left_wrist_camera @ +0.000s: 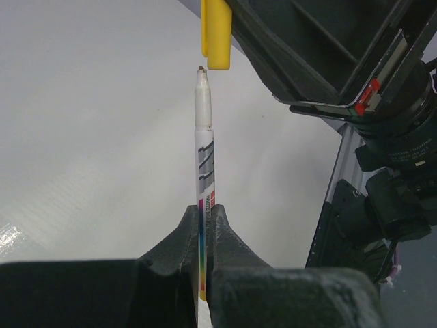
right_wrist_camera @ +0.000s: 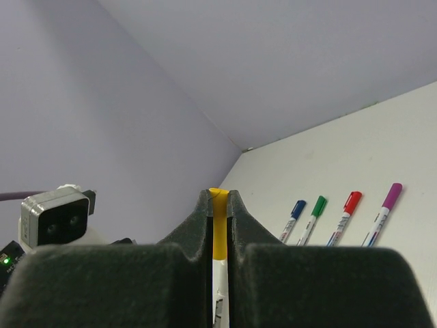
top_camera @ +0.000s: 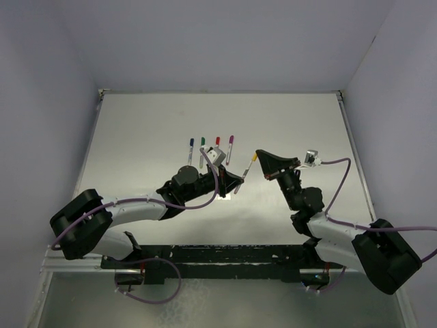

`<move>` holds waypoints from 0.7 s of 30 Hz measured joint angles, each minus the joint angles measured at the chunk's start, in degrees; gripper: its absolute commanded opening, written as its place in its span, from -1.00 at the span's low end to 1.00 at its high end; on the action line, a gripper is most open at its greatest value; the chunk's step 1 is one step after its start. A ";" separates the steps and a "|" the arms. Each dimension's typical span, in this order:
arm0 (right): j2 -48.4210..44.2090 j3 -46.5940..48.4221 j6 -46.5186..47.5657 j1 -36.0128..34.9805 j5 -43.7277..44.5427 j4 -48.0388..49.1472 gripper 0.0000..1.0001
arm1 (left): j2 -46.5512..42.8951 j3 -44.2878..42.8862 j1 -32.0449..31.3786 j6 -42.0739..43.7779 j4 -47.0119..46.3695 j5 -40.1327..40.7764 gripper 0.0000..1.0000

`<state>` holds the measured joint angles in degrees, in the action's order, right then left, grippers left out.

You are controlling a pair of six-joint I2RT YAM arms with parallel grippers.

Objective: Insert the pens into the pen caps

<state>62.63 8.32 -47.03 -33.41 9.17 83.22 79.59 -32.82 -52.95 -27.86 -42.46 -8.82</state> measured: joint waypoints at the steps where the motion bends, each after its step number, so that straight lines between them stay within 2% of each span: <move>1: 0.00 0.00 0.00 0.00 -0.02 0.11 -1.00 | 0.00 0.00 0.00 0.00 0.00 0.00 -1.00; 21: 1.51 0.02 0.59 0.00 -1.27 1.25 -1.00 | -0.33 0.85 0.00 0.00 -0.13 -1.42 -1.00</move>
<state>64.14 8.34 -46.44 -33.41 7.90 84.47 79.26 -31.97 -52.95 -27.86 -42.59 -10.24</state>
